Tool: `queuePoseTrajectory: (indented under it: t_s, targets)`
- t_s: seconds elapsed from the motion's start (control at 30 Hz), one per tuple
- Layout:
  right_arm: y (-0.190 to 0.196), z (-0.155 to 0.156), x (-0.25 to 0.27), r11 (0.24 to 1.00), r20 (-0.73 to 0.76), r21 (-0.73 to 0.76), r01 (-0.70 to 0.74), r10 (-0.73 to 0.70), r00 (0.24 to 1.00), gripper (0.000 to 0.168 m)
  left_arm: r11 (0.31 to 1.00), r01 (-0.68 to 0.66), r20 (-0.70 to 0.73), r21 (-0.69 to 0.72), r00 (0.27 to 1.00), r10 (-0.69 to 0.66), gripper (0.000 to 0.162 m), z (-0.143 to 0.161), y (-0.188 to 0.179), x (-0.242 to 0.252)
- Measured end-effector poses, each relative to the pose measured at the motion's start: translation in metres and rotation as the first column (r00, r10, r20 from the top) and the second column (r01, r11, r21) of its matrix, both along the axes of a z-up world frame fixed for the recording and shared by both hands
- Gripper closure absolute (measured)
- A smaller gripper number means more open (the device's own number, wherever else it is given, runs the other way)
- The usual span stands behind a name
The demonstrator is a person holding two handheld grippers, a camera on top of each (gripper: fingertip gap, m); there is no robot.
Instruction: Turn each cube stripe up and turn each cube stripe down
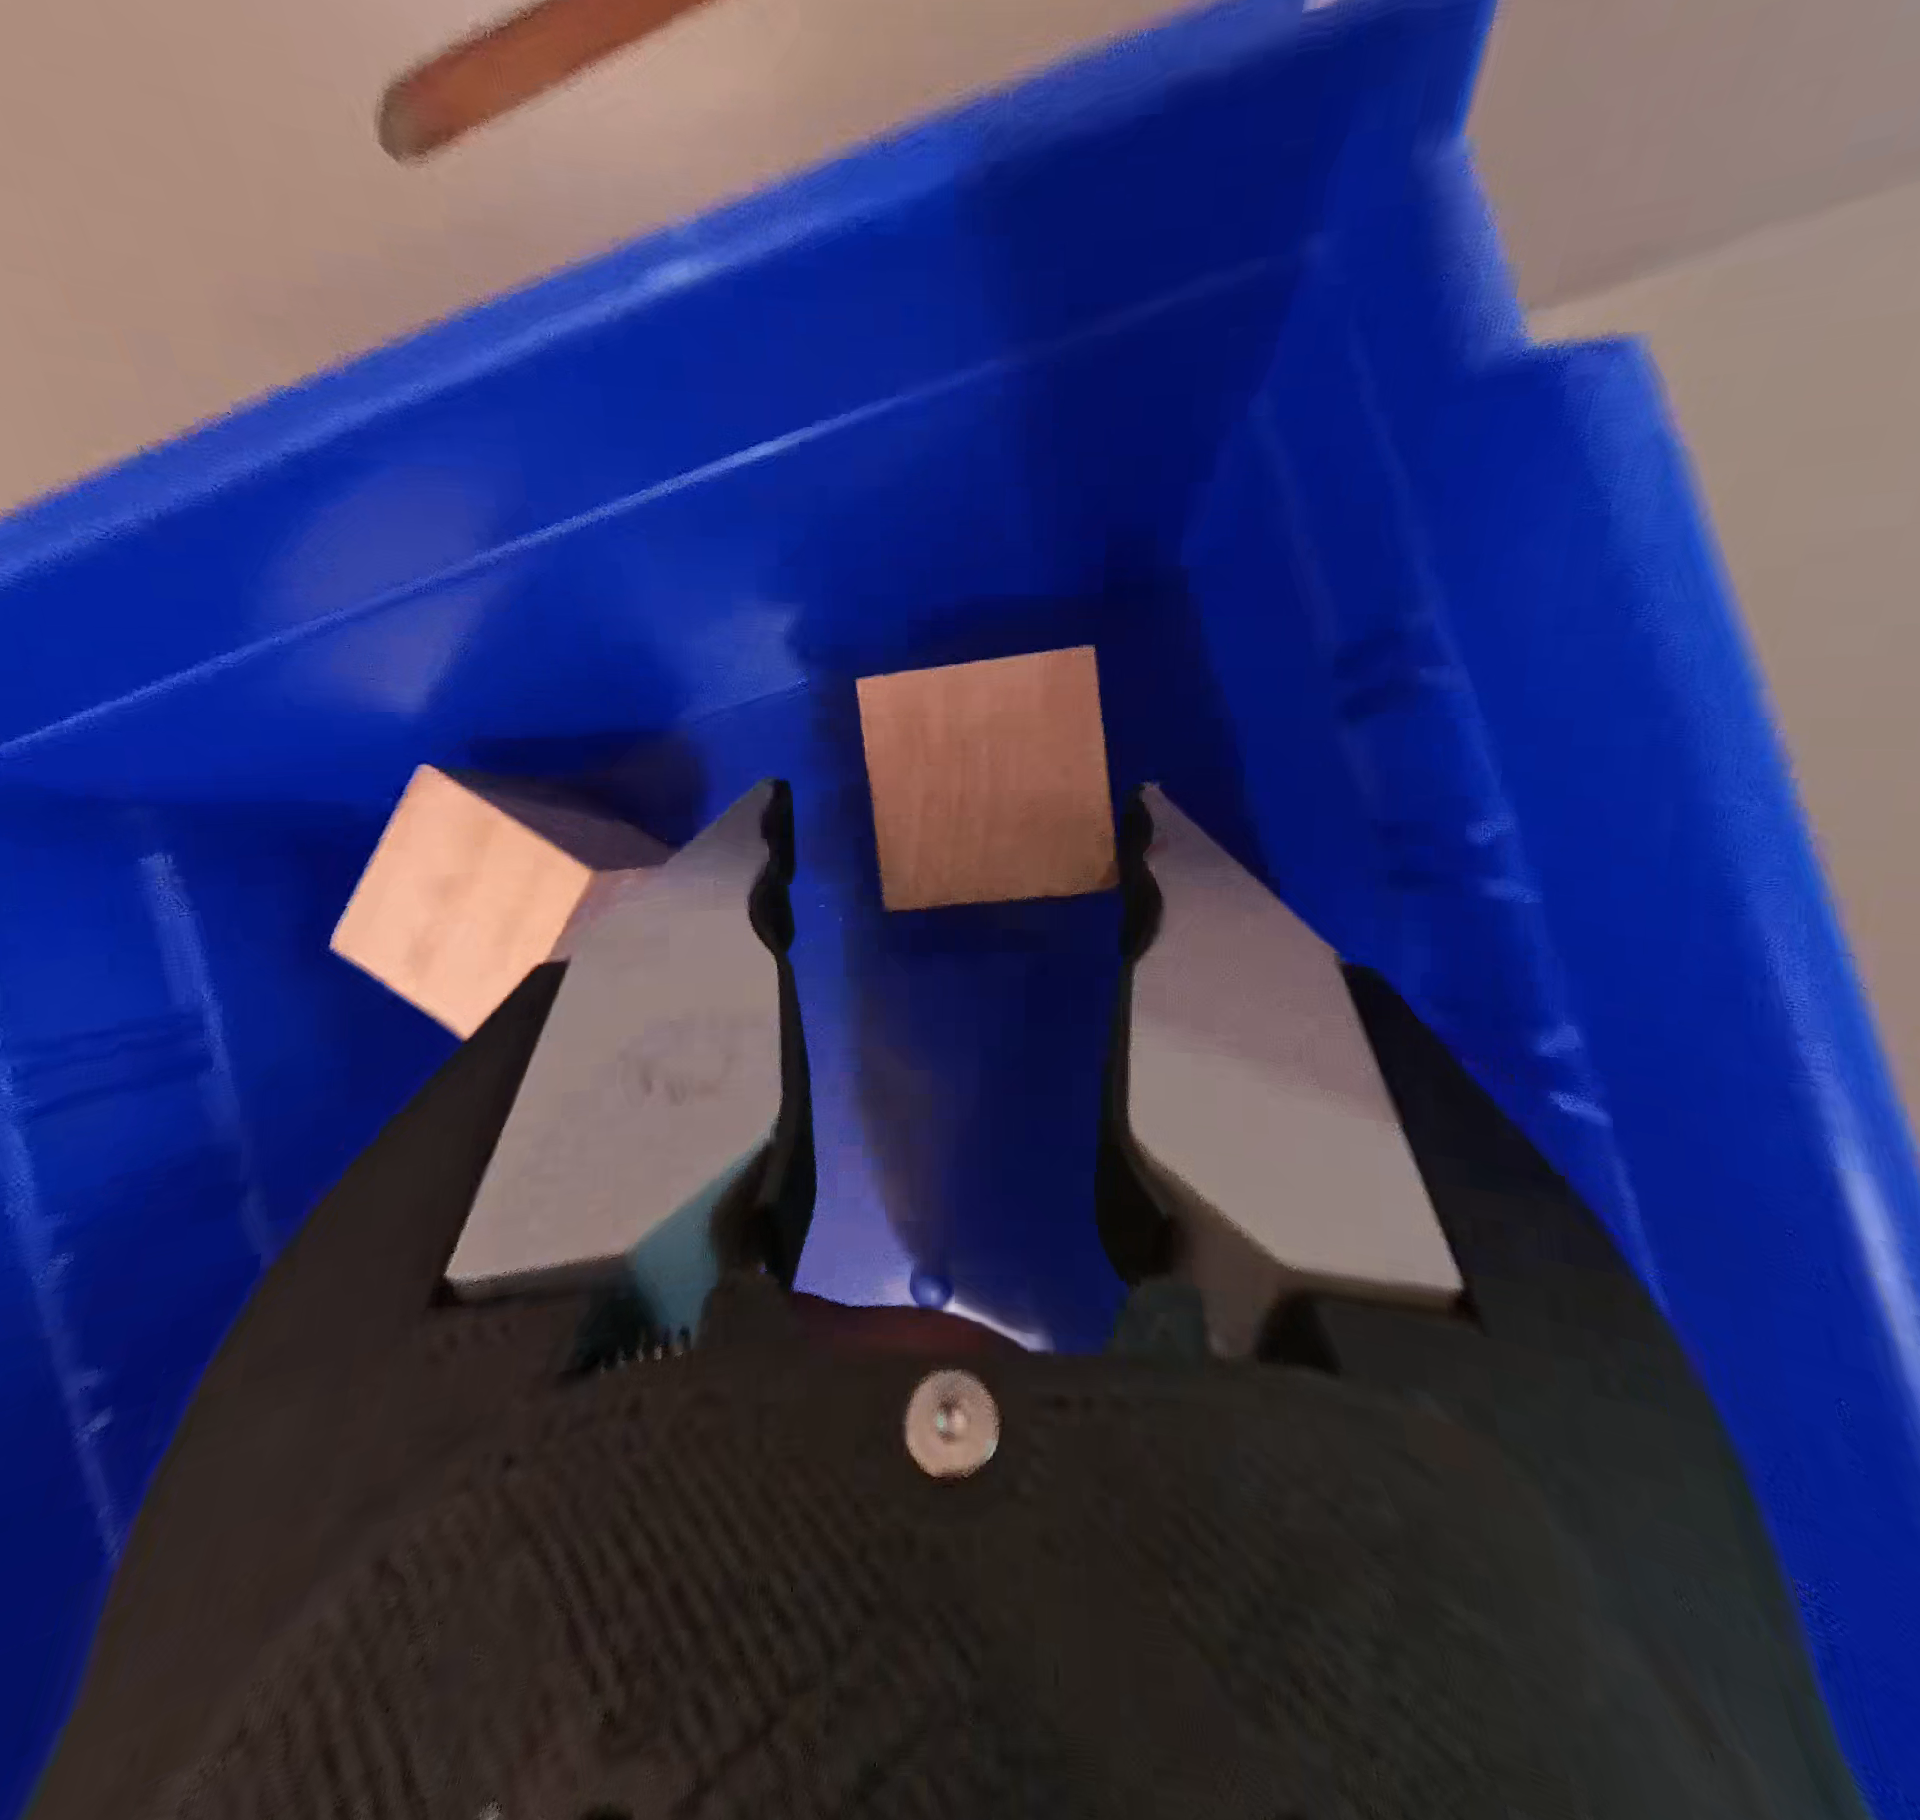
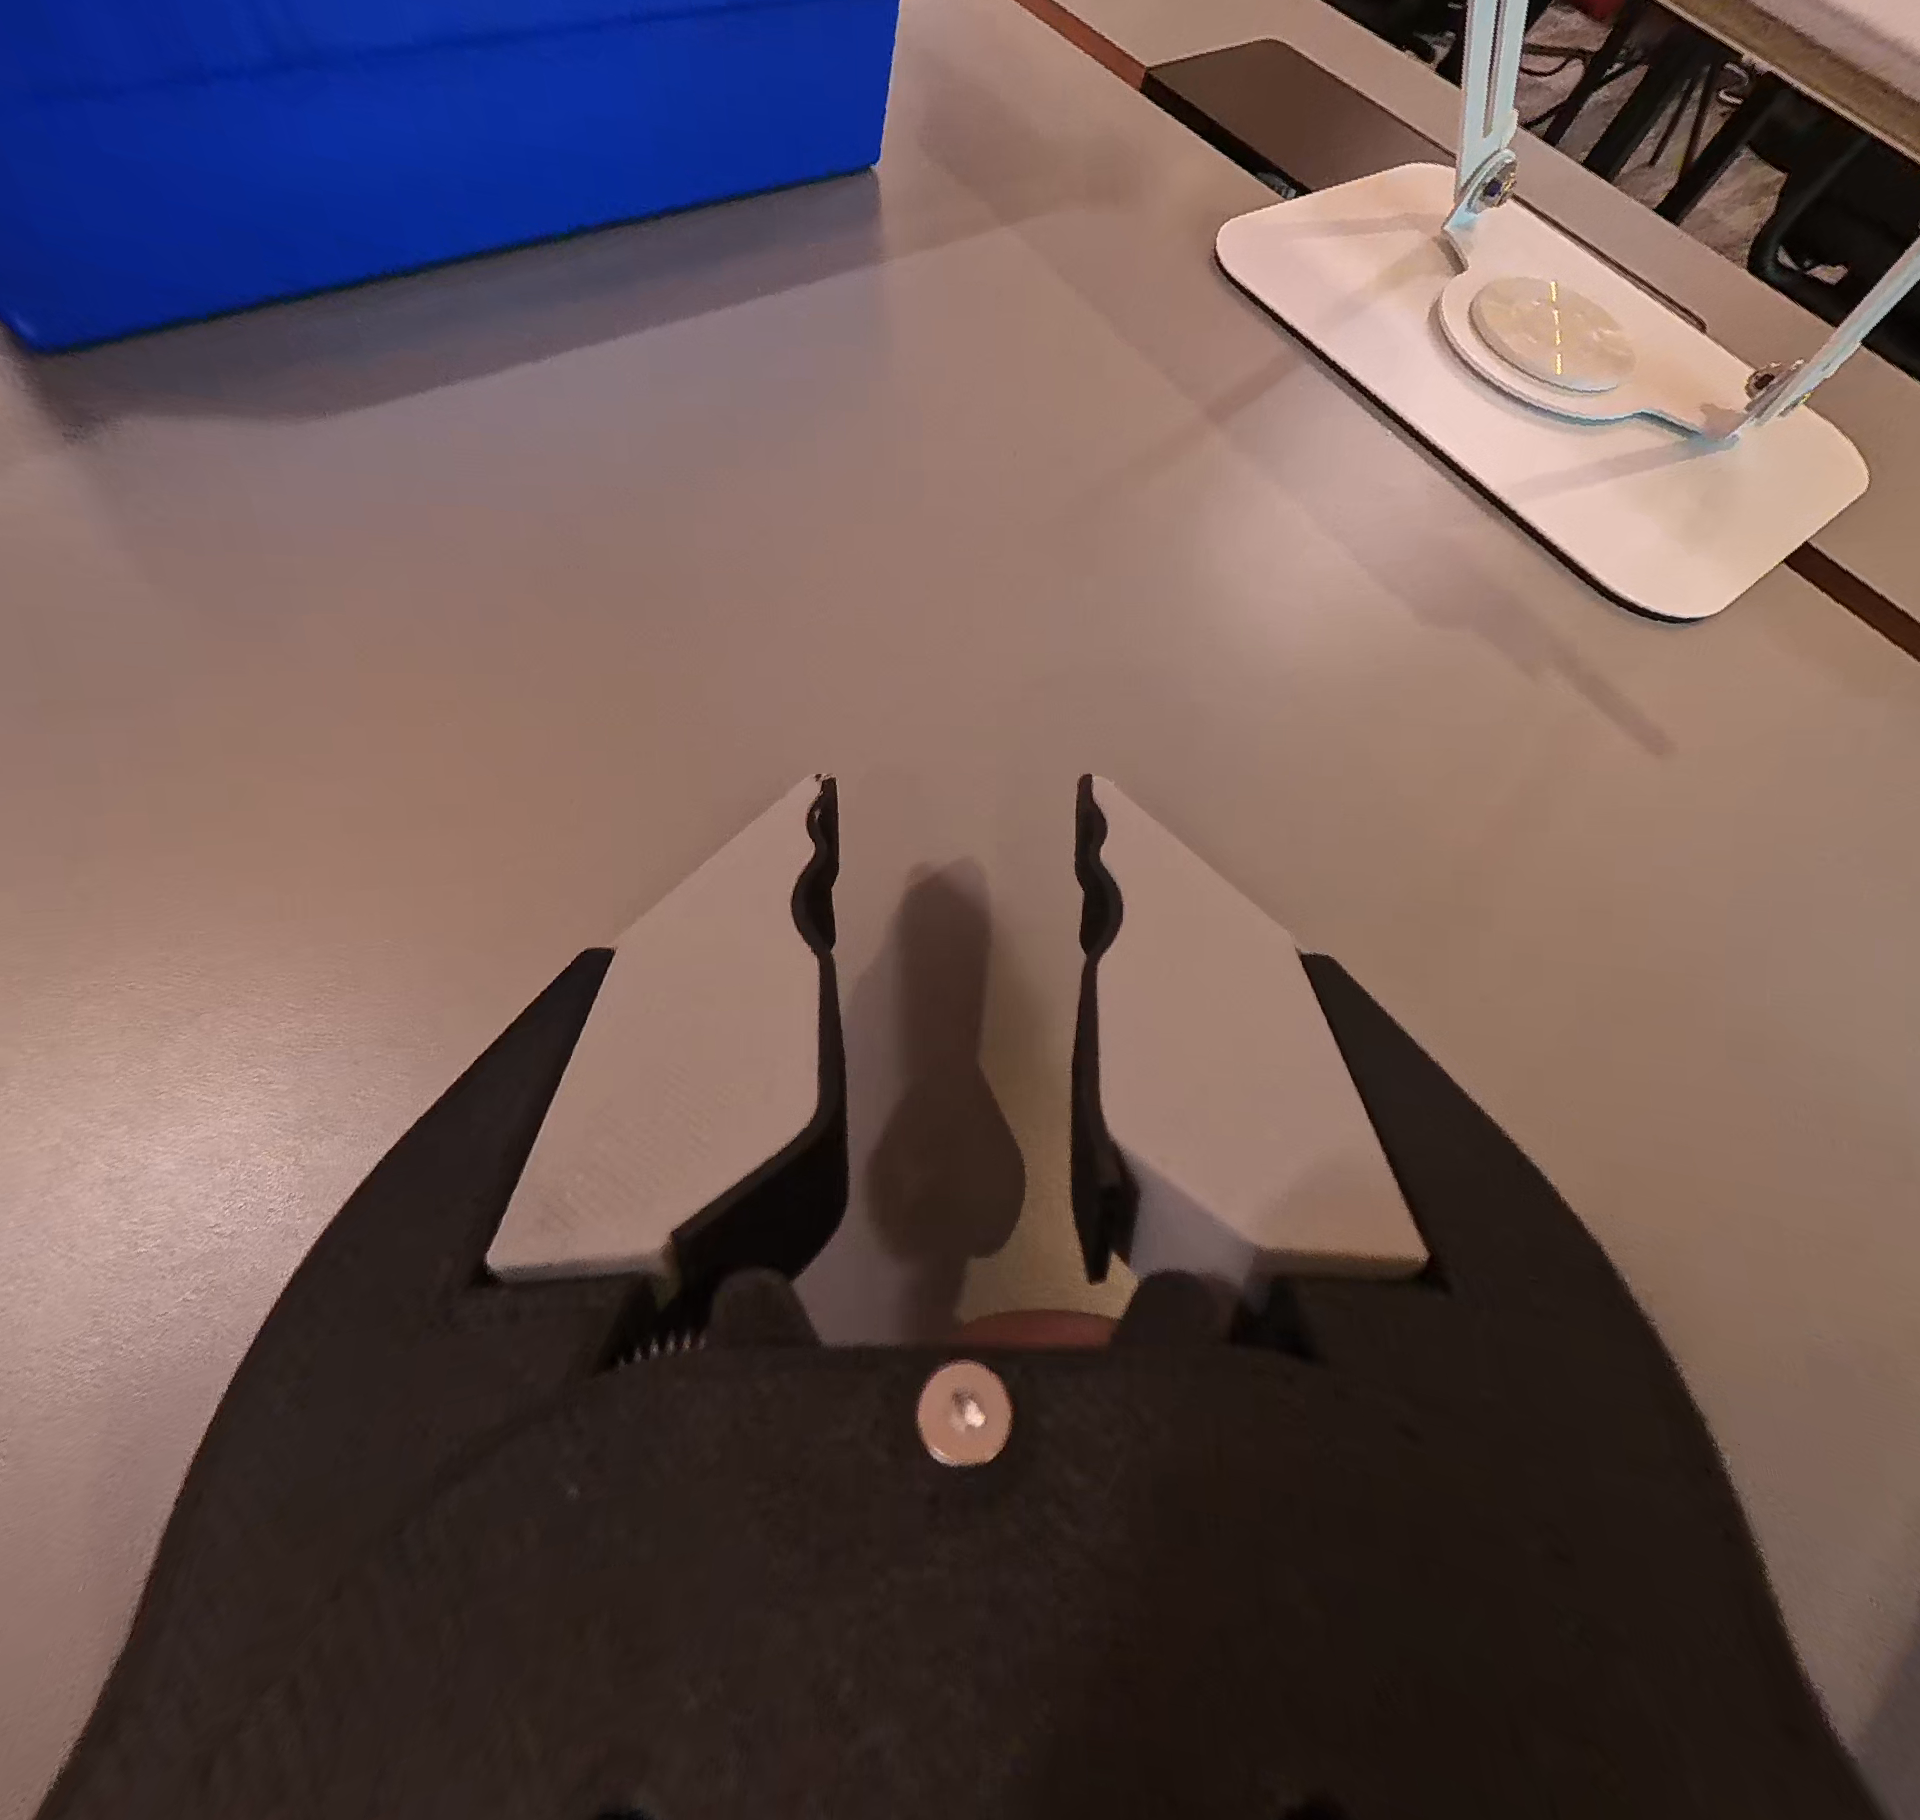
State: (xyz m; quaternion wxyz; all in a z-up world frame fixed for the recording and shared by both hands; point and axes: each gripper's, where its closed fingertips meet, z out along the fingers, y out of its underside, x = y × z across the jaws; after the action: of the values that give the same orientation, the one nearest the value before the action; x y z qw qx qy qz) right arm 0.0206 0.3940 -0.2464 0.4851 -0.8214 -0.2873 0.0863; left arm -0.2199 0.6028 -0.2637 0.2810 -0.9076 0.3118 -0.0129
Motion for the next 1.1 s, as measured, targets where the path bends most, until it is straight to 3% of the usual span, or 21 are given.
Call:
queuePoseTrajectory:
  t_s: [0.07, 0.23, 0.4, 0.5, 0.57, 0.67, 0.7, 0.77, 0.87, 1.0, 1.1]
  targets:
    - [0.0, 0.001, 0.002, 1.0, -0.007, 0.001, 0.004, -0.004, 1.0, 0.126, 1.0, 0.007, -0.019, -0.011, 1.0, -0.007, 0.117, -0.01, 0.002, 0.001]
    - [-0.001, 0.005, 0.004, 1.0, -0.026, 0.006, 0.005, -0.004, 1.0, 0.126, 0.996, 0.037, 0.002, 0.087, 0.999, -0.038, 0.117, 0.006, 0.006, -0.001]
    - [-0.008, 0.007, -0.008, 0.998, -0.069, -0.013, -0.06, 0.059, 0.996, 0.125, 0.947, 0.13, 0.133, 0.294, 0.976, -0.175, 0.117, 0.073, -0.017, 0.002]
    - [-0.025, 0.017, -0.035, 0.976, -0.191, -0.038, -0.214, 0.203, 0.96, 0.124, 0.821, 0.333, 0.23, 0.463, 0.85, -0.474, 0.117, 0.126, -0.077, 0.035]
    - [-0.046, 0.031, -0.058, 0.929, -0.348, -0.065, -0.365, 0.322, 0.881, 0.122, 0.634, 0.477, 0.209, 0.609, 0.674, -0.708, 0.117, 0.154, -0.14, 0.064]
    - [-0.083, 0.064, -0.083, 0.801, -0.617, -0.049, -0.597, 0.446, 0.649, 0.116, 0.275, 0.563, 0.069, 0.779, 0.358, -0.931, 0.118, 0.175, -0.249, 0.099]
    - [-0.094, 0.077, -0.087, 0.754, -0.691, -0.019, -0.657, 0.465, 0.554, 0.115, 0.192, 0.562, 0.029, 0.805, 0.287, -0.958, 0.118, 0.176, -0.278, 0.109]
    - [-0.116, 0.101, -0.088, 0.65, -0.797, 0.051, -0.758, 0.485, 0.361, 0.113, 0.086, 0.565, -0.041, 0.821, 0.21, -0.977, 0.117, 0.171, -0.32, 0.127]
    - [-0.14, 0.122, -0.085, 0.536, -0.85, 0.145, -0.831, 0.498, 0.174, 0.113, -0.012, 0.548, -0.132, 0.836, 0.181, -0.975, 0.118, 0.158, -0.35, 0.152]
    - [-0.156, 0.134, -0.086, 0.455, -0.866, 0.211, -0.865, 0.498, 0.051, 0.116, -0.05, 0.514, -0.17, 0.856, 0.189, -0.967, 0.118, 0.147, -0.357, 0.176]
    - [-0.145, 0.133, -0.083, 0.489, -0.897, 0.202, -0.849, 0.44, 0.04, 0.125, -0.05, 0.489, -0.173, 0.871, 0.21, -0.962, 0.118, 0.143, -0.351, 0.184]
